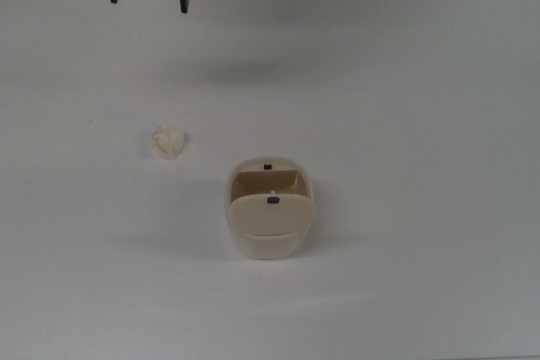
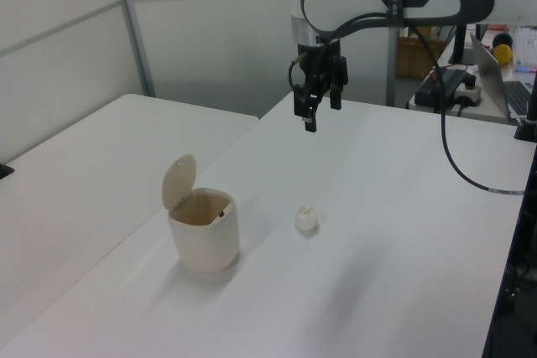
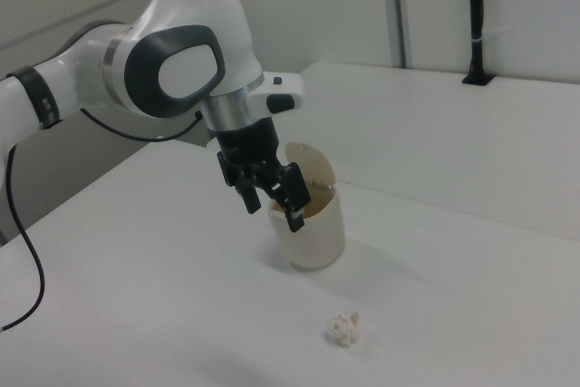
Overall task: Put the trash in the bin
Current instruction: 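Lower the open gripper down onto the crumpled white paper ball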
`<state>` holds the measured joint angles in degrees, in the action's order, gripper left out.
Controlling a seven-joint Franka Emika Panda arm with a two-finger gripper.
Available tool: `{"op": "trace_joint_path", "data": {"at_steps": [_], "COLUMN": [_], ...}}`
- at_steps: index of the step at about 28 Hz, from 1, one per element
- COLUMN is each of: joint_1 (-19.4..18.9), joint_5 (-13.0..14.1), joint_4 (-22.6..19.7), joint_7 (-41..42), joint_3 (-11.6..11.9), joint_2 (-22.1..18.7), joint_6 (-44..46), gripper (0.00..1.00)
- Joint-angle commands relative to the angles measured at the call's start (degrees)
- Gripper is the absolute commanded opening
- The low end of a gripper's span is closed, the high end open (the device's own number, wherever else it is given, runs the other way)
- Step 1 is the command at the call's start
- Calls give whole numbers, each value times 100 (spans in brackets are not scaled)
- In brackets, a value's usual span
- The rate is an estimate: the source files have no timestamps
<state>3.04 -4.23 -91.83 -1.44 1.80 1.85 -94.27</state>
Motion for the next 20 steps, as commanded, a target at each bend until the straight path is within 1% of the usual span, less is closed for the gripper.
{"op": "trace_joint_path", "data": {"at_steps": [1,4,6,10,16,20], "joint_1": [21,12,12,21,56,91], "joint_5": [272,282,282,273,203,107], "joint_4": [16,-54,-238,-458,-652,-871], "joint_7": [257,609,1055,1567,1612,1612], "joint_3": [31,22,22,31,39,48], "joint_2": [-1,34,87,166,535,807], "joint_6": [267,268,242,146,-311,-873], "gripper": [100,100,100,100,100,100]}}
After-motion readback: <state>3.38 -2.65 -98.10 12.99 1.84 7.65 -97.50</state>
